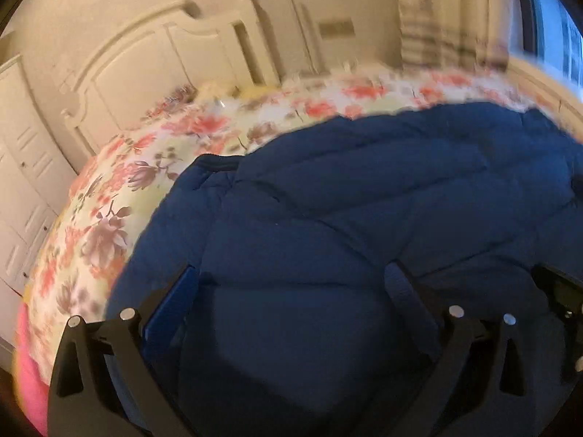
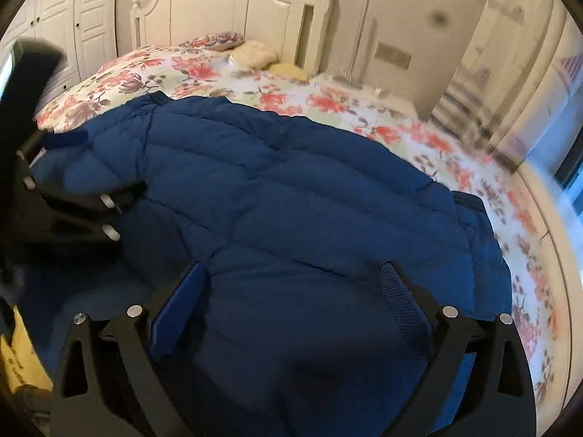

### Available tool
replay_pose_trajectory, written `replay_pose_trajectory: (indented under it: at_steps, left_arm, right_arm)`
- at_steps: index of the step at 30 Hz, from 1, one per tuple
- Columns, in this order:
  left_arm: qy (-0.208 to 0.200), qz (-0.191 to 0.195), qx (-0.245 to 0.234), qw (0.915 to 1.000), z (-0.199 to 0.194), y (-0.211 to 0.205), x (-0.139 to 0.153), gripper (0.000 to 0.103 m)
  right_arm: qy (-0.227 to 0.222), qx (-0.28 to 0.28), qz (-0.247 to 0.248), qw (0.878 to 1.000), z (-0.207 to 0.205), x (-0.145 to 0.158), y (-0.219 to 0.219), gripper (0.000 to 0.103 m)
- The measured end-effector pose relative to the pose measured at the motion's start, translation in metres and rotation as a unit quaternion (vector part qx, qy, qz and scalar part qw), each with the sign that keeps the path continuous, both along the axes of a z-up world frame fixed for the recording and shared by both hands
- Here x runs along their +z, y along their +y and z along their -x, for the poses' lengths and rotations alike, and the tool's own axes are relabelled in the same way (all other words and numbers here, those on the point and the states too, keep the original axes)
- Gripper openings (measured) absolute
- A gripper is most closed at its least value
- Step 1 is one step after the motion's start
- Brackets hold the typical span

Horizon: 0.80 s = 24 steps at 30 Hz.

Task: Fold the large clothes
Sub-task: 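Lower the jacket flat onto the bed with both tools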

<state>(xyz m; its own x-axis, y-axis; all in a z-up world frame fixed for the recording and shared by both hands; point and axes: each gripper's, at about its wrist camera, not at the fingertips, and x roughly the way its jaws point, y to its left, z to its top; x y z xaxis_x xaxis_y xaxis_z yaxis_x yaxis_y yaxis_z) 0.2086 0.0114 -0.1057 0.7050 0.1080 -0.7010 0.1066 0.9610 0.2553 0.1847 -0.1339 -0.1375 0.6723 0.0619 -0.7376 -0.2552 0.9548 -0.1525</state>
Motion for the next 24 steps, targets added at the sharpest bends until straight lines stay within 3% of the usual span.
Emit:
replay_pose_trajectory:
  at_steps: [3,10,14,16,20,24]
  left_arm:
    - [0.009,0.000,-0.011,0.9999,0.004,0.006,0.007,0.101]
    - [-0.024,0.002,0.031,0.9992,0.068,0.068,0.011,0.101]
    - [-0.007,0.063,0.033,0.9975,0.084,0.102,-0.005,0.101]
    - [-0.012,0.054,0.032,0.9979,0.081,0.099,-0.008,0.101]
    - [-0.020,0.041,0.041,0.9981,0.081,0.093,-0.012,0.101]
    - [-0.021,0.054,0.038,0.9976,0.082,0.098,-0.013,0.101]
  right_arm:
    - [0.021,-0.011,-0.024,0.999,-0.006,0.005,-0.013,0.093]
    - [-0.025,-0.065,-0.040,0.997,0.044,0.016,-0.058,0.093]
    - [-0.012,-0.078,-0.077,0.994,0.056,-0.001,-0.090,0.095]
    - [-0.010,-0.070,-0.113,0.991,0.053,-0.011,-0.100,0.095]
    - [-0.009,-0.082,-0.090,0.992,0.055,-0.004,-0.096,0.093]
    - [-0.067,-0.068,-0.069,0.993,0.085,0.014,-0.085,0.093]
